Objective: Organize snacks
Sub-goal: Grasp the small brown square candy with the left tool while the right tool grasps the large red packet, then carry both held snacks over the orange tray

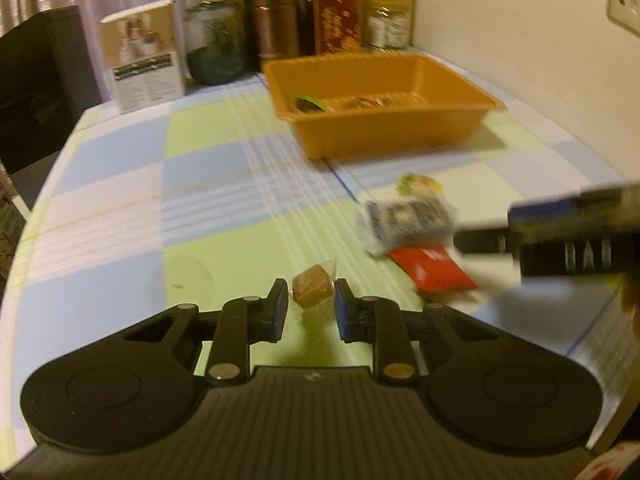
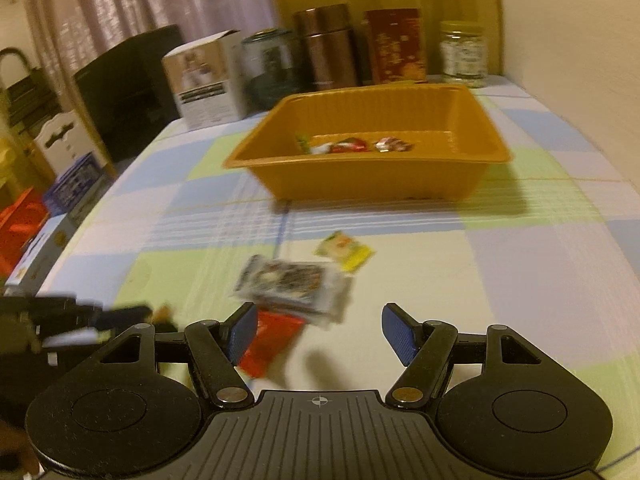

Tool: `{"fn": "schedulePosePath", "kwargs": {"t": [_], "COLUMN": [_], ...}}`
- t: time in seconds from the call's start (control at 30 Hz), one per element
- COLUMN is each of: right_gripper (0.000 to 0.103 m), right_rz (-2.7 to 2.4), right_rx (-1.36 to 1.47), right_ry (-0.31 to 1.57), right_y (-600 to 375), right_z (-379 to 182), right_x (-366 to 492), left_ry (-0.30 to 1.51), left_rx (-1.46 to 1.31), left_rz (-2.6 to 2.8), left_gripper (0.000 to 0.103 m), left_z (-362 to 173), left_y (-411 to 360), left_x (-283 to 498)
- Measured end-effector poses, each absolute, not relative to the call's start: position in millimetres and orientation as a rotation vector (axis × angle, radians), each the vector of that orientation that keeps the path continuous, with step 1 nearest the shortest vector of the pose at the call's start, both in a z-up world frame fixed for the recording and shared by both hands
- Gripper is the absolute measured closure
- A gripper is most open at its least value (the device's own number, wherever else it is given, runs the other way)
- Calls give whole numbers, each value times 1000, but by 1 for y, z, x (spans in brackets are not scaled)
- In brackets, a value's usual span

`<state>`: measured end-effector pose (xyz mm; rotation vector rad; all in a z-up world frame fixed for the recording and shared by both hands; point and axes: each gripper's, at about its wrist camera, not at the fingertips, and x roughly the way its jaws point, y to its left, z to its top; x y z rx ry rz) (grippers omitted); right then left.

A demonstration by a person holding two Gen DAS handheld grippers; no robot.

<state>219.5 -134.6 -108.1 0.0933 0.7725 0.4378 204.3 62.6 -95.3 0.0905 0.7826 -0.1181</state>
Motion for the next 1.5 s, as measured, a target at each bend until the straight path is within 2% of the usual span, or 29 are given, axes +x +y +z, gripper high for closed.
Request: {"fn": "schedulePosePath", "kwargs": {"t": [0.37, 0.4, 0.47, 0.63, 0.7, 1.1, 1.5], "right_gripper": [35, 38, 50, 58, 71, 74, 74], "right_rz": [454, 449, 449, 470, 473, 455, 374], "right_rx": [64, 59, 48, 20, -11, -14, 3], "right_ry": [795, 798, 813, 836, 833, 776, 642], "right_y": [-99, -98, -96, -91, -88, -100, -130], "right_z": [-126, -126, -129, -134, -135, -115, -70], "right_x": [228, 229, 229, 225, 222, 215, 238], "left_ry": [767, 768, 770, 773, 773, 755, 653], "left_rx": [6, 3, -2, -9, -10, -6, -8], "left_rz": [-84, -86, -88, -96, -98, -110, -192], "left_gripper": [81, 81, 81, 81, 81, 81, 81], "left_z": [-89, -90, -91, -92, -91, -85, -48], "left_y": [85, 84, 84, 83, 82, 76, 45], "left_x": [214, 215, 215, 215, 215, 216, 239]}}
